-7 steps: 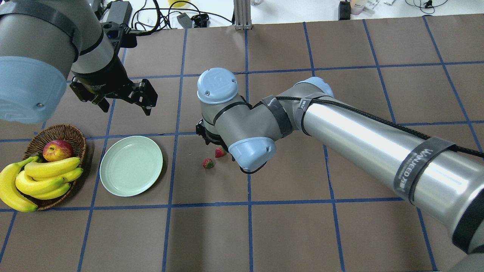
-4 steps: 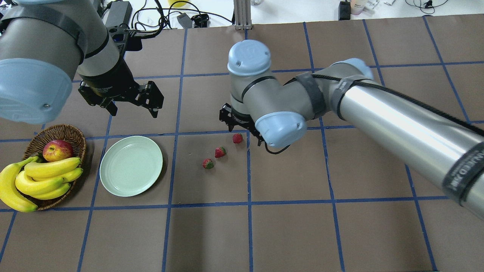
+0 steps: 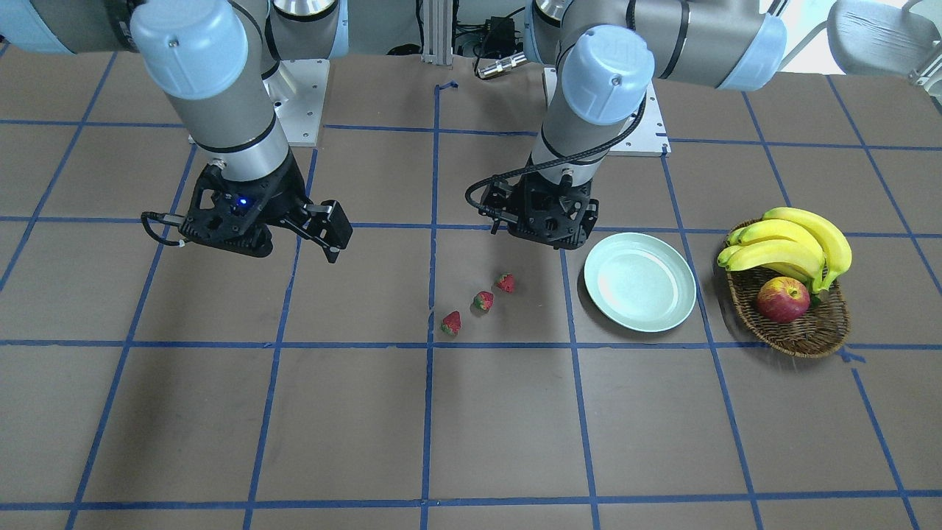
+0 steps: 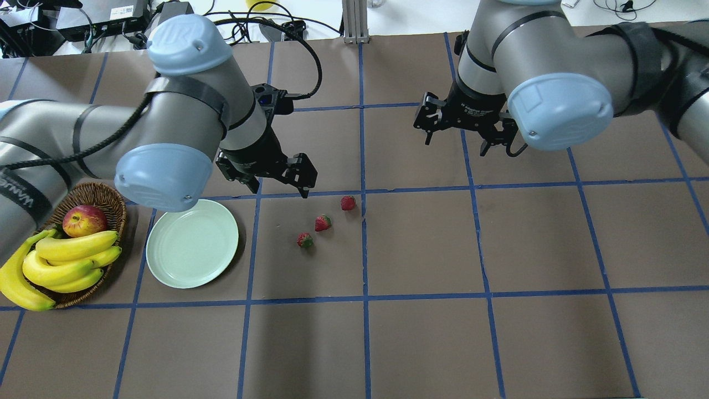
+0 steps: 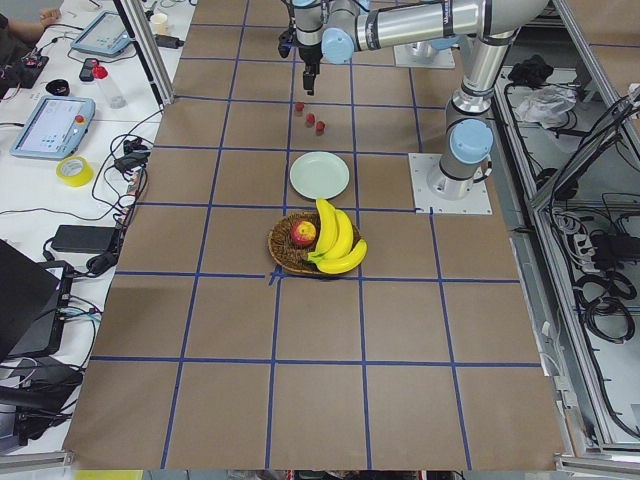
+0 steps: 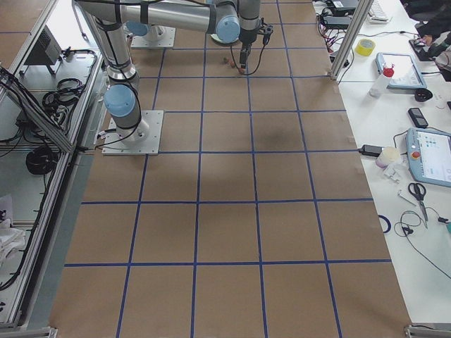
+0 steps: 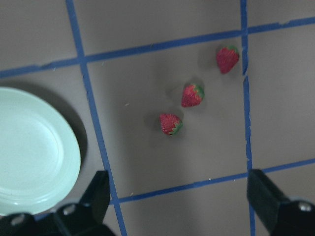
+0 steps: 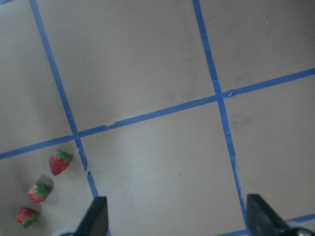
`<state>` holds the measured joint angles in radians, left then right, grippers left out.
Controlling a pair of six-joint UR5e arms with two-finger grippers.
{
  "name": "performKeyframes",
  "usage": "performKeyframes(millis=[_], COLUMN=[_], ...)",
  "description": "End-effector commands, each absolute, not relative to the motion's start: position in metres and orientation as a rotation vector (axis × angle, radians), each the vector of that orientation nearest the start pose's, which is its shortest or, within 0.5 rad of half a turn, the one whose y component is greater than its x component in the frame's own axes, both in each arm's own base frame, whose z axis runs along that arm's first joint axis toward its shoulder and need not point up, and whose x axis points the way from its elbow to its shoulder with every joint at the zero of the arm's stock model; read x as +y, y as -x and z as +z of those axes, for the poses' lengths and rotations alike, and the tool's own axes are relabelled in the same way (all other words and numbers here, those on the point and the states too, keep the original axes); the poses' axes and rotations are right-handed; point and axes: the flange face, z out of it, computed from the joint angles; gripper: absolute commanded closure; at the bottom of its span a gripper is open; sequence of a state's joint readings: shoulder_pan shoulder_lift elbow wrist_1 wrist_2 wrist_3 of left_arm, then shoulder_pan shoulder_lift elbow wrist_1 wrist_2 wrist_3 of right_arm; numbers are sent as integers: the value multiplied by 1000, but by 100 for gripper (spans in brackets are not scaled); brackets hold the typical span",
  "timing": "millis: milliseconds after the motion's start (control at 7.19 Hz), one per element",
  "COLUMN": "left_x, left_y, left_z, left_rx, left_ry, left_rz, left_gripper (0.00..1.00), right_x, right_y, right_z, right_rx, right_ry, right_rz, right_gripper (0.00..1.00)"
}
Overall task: Collect all strawberries into plate
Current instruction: 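Grasp one strawberry with the left gripper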
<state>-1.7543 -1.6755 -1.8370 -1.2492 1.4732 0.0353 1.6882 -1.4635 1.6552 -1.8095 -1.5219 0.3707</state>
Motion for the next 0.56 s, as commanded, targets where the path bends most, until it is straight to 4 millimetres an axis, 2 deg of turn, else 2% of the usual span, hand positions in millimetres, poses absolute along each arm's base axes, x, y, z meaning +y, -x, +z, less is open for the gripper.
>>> performKeyframes(millis=[0, 139, 278, 417], left_x=[-455, -449, -445, -445], left_y=[247, 246, 244, 244], left_z=[280, 256, 232, 215], left_rx=[3197, 3184, 3170, 3168], left_ry=[-472, -548, -596, -598], left_rz=[110, 131, 150, 155], left_gripper=[1, 1, 2, 2], right_x=[-516, -517, -511, -505], right_y=[-198, -195, -190, -191], right_z=[478, 482, 495, 503], right_rx=[3070, 3112, 3149, 3141], right_ry=[-289, -73, 88, 104], right_rz=[-110, -132, -196, -219], right_gripper=[0, 0, 0, 0])
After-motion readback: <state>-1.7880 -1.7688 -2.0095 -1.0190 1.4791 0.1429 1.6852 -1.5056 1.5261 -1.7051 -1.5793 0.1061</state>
